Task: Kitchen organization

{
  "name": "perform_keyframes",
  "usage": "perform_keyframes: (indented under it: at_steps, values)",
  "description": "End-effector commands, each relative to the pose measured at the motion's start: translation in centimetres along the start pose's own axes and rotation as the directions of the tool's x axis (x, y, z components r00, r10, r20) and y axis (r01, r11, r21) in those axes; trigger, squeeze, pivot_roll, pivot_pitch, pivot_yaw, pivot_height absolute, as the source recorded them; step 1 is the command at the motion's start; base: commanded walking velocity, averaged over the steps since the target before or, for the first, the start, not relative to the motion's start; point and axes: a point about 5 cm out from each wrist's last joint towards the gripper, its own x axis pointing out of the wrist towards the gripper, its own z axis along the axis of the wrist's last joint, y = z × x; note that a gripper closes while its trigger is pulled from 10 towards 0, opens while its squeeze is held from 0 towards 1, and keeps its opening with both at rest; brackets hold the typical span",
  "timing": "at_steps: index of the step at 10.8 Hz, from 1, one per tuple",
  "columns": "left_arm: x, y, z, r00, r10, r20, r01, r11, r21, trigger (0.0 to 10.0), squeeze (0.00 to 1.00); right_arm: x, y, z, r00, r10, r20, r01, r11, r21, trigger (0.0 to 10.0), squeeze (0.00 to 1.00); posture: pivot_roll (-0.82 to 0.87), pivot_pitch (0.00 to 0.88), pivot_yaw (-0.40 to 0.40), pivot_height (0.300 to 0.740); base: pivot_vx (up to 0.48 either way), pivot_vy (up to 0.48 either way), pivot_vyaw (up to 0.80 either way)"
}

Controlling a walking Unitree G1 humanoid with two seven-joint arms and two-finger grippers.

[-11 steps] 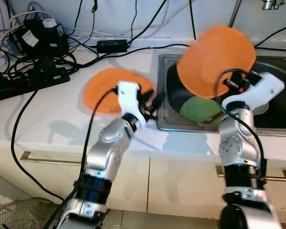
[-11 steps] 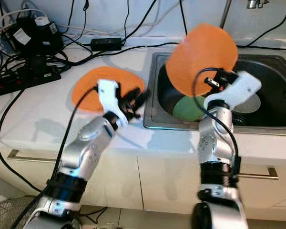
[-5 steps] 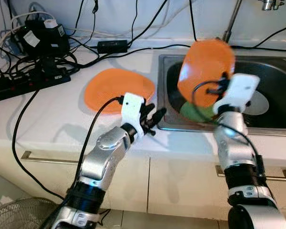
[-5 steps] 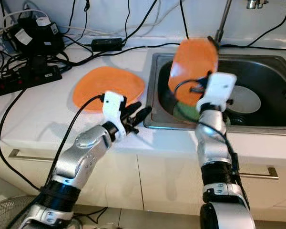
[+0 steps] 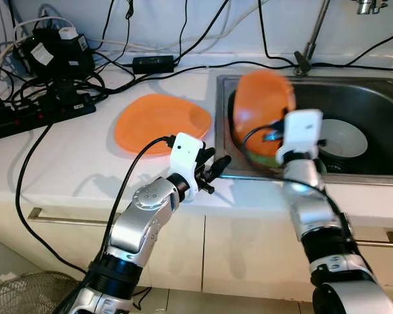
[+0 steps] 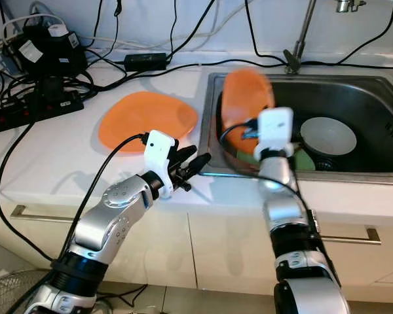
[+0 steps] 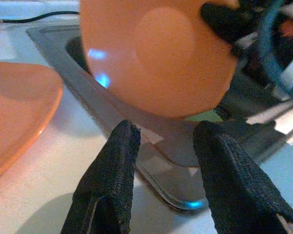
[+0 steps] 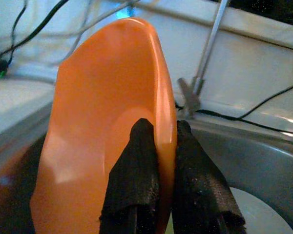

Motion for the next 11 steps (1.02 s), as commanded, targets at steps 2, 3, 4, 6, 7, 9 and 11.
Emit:
perform_keyframes:
  at_steps: [2,3,4,6,7,9,11]
  values:
    - [-0.1,-0.4,0.0,1.0,-0.025,-0.014,0.025,0.999,0.024,10.0,0.0,0.3,1.0,0.5,0.999,0.036,0.032,-0.035,0.999,-0.038,10.0,0.0,0.1,0.0,0.05,0.74,0.0,0.0,0.0]
    - [-0.1,-0.4,0.0,1.0,-0.023,-0.019,0.024,0.999,0.034,10.0,0.0,0.1,1.4,0.2,0.998,0.056,0.011,-0.055,0.998,-0.044,10.0,0.0,0.1,0.0,0.049,0.74,0.0,0.0,0.0]
    - [-0.1,-0.4,0.0,1.0,-0.023,-0.021,0.024,0.999,0.037,10.0,0.0,0.1,1.6,0.1,0.998,0.061,0.006,-0.06,0.997,-0.05,10.0,0.0,0.1,0.0,0.049,0.74,0.0,0.0,0.0]
    - [0.0,-0.4,0.0,1.0,-0.019,-0.024,0.02,0.999,0.037,10.0,0.0,0.1,2.1,-0.1,0.997,0.08,0.002,-0.079,0.996,-0.048,10.0,1.0,0.11,0.0,0.046,0.74,0.0,0.0,0.0]
    - [-0.1,-0.3,0.0,1.0,-0.017,-0.024,0.018,0.999,0.038,10.0,0.0,0.1,2.2,0.0,0.997,0.083,0.002,-0.083,0.996,-0.046,10.0,1.0,0.1,0.0,0.046,0.74,0.0,0.0,0.0]
    - [0.0,-0.2,0.0,1.0,-0.011,-0.024,0.012,0.999,0.039,10.0,0.0,0.2,2.2,0.1,0.997,0.082,0.004,-0.082,0.996,-0.033,10.0,0.0,0.11,0.0,0.045,0.74,0.0,0.0,0.0]
    - [0.0,-0.2,0.0,1.0,-0.009,-0.021,0.009,0.999,0.04,10.0,0.0,0.3,2.1,0.3,0.997,0.073,0.016,-0.073,0.997,-0.019,10.0,0.0,0.1,0.0,0.046,0.74,0.0,0.0,0.0]
